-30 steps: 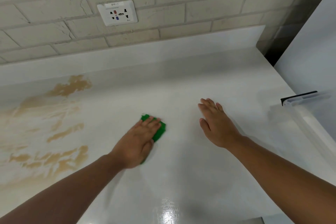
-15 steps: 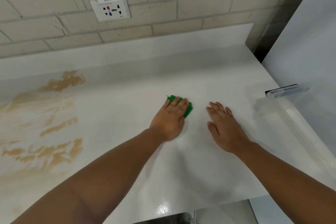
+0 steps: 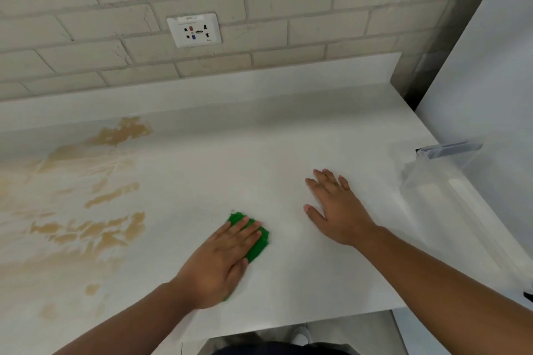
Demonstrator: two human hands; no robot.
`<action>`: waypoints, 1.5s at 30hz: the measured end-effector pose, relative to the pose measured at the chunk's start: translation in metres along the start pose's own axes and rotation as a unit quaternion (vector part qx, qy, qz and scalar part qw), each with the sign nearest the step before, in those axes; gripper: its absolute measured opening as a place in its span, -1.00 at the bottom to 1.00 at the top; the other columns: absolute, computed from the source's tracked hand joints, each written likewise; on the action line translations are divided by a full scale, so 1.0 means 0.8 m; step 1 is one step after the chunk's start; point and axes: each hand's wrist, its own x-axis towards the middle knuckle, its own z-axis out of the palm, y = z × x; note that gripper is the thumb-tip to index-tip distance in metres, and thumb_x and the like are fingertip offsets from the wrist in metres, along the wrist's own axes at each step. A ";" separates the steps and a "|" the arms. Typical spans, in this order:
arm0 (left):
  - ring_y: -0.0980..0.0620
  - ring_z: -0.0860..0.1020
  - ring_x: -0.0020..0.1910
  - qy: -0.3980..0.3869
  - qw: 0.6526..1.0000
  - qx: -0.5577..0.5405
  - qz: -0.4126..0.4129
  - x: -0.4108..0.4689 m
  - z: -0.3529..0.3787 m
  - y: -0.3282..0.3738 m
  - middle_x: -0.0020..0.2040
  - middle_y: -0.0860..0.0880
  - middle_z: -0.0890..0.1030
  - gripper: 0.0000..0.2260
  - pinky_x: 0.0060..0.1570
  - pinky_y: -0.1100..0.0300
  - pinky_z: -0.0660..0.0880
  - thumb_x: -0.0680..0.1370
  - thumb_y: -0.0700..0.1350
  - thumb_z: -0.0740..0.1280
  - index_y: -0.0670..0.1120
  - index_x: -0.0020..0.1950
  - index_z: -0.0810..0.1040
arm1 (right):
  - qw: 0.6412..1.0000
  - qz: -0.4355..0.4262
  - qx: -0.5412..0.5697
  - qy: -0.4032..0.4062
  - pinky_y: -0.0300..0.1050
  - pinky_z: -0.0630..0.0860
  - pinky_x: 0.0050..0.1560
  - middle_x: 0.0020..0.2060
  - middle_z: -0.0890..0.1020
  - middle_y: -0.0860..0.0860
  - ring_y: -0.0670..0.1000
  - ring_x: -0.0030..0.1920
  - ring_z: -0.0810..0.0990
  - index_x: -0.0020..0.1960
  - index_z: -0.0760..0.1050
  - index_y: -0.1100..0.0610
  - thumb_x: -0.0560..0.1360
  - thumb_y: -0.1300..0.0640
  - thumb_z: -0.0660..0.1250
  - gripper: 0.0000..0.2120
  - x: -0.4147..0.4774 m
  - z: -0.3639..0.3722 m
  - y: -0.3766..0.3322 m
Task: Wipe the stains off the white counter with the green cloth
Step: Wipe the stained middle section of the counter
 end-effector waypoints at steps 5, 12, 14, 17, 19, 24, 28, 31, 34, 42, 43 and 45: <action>0.08 -0.02 0.58 0.018 0.987 -0.007 -0.157 -0.048 -0.014 -0.077 0.59 0.10 0.05 -0.52 0.53 0.07 -0.06 0.65 0.04 -0.01 0.04 0.59 0.05 | 0.999 -0.035 -0.008 -0.013 0.14 -0.10 0.55 0.59 0.02 0.05 0.04 0.59 -0.13 0.59 0.06 0.06 0.55 -0.29 -0.15 -0.29 0.021 0.007 -0.029; 0.03 -0.07 0.58 0.089 0.931 -0.004 -0.354 0.032 -0.015 -0.105 0.60 0.02 0.03 -0.41 0.54 0.06 -0.11 0.57 0.06 -0.14 -0.07 0.60 0.06 | 0.999 -0.052 0.008 0.011 0.13 -0.03 0.56 0.58 0.12 0.07 0.06 0.58 -0.01 0.57 0.14 0.11 0.60 -0.20 -0.05 -0.37 0.026 0.018 -0.043; -0.02 -0.04 0.58 0.085 0.929 -0.009 -0.359 0.069 -0.014 -0.098 0.60 0.00 0.06 -0.40 0.54 0.04 -0.12 0.55 0.04 -0.13 -0.10 0.59 0.09 | 0.996 -0.064 0.026 0.051 0.11 0.13 0.53 0.52 0.28 0.09 0.07 0.55 0.16 0.52 0.26 0.16 0.60 -0.13 0.04 -0.42 0.024 0.015 -0.040; -0.09 0.08 0.57 0.082 0.951 -0.017 -0.297 0.117 -0.009 -0.073 0.57 -0.05 0.17 -0.39 0.54 0.01 -0.09 0.52 0.04 -0.11 -0.12 0.56 0.19 | 0.985 -0.098 0.047 0.132 0.07 0.37 0.40 0.34 0.52 0.12 0.09 0.38 0.45 0.38 0.45 0.23 0.58 0.00 0.16 -0.54 0.028 0.010 -0.034; -0.06 0.04 0.58 0.069 0.972 -0.008 -0.226 0.132 0.000 -0.050 0.57 -0.02 0.13 -0.42 0.54 0.03 -0.13 0.55 0.02 -0.09 -0.11 0.57 0.17 | 0.975 -0.116 0.057 0.183 0.01 0.45 0.32 0.23 0.60 0.13 0.10 0.25 0.55 0.30 0.51 0.25 0.56 0.06 0.21 -0.60 0.035 0.007 -0.030; 0.14 -0.15 0.57 0.054 0.990 -0.017 -0.129 0.105 0.005 -0.048 0.59 0.10 0.00 -0.51 0.55 0.09 -0.13 0.65 -0.01 -0.02 -0.01 0.60 0.07 | 0.966 -0.133 0.048 0.215 0.00 0.43 0.31 0.17 0.62 0.12 0.10 0.21 0.54 0.24 0.56 0.25 0.54 0.09 0.25 -0.65 0.068 0.007 -0.026; 0.16 -0.10 0.57 0.080 0.981 -0.027 -0.173 0.077 -0.005 -0.094 0.59 0.10 0.06 -0.51 0.54 0.09 -0.08 0.64 0.01 -0.03 -0.01 0.58 0.13 | 0.979 -0.121 0.036 0.163 0.05 0.41 0.33 0.23 0.58 0.11 0.13 0.26 0.51 0.22 0.56 0.20 0.53 0.02 0.21 -0.63 0.106 0.009 -0.033; 0.15 -0.07 0.57 0.107 0.959 -0.015 -0.263 0.067 -0.016 -0.149 0.58 0.08 0.07 -0.48 0.54 0.13 -0.10 0.62 0.05 -0.08 -0.03 0.58 0.14 | 0.985 -0.102 0.028 0.135 0.05 0.40 0.35 0.25 0.57 0.10 0.13 0.28 0.49 0.21 0.57 0.18 0.53 -0.03 0.17 -0.59 0.141 0.008 -0.041; 0.07 -0.03 0.58 0.116 0.933 0.000 -0.341 0.072 -0.027 -0.212 0.59 0.05 0.07 -0.44 0.54 0.11 -0.09 0.60 0.07 -0.13 -0.05 0.59 0.12 | 0.988 -0.079 0.023 0.127 0.07 0.40 0.35 0.26 0.56 0.11 0.13 0.29 0.49 0.23 0.56 0.18 0.52 -0.07 0.15 -0.55 0.186 0.010 -0.045; -0.03 0.00 0.58 0.121 0.891 0.004 -0.439 0.130 -0.058 -0.334 0.59 -0.05 0.10 -0.44 0.55 0.03 -0.07 0.58 -0.01 -0.10 -0.13 0.59 0.11 | 0.992 -0.003 -0.004 0.124 0.13 0.39 0.32 0.26 0.55 0.15 0.19 0.30 0.46 0.24 0.53 0.19 0.47 -0.13 0.09 -0.46 0.300 0.013 -0.049; -0.03 0.00 0.58 0.120 0.888 0.005 -0.444 0.136 -0.060 -0.345 0.60 -0.06 0.09 -0.47 0.55 0.03 -0.08 0.61 -0.05 -0.06 -0.14 0.59 0.10 | 0.993 0.005 -0.009 0.118 0.15 0.38 0.33 0.27 0.54 0.16 0.20 0.31 0.45 0.25 0.52 0.19 0.47 -0.15 0.07 -0.44 0.309 0.014 -0.046; -0.03 -0.03 0.58 0.120 0.886 0.007 -0.448 0.148 -0.064 -0.364 0.60 -0.06 0.07 -0.50 0.55 0.04 -0.10 0.64 -0.11 -0.02 -0.15 0.59 0.07 | 0.994 0.017 -0.014 0.107 0.18 0.35 0.36 0.29 0.52 0.19 0.23 0.34 0.43 0.27 0.50 0.21 0.47 -0.17 0.04 -0.40 0.324 0.017 -0.039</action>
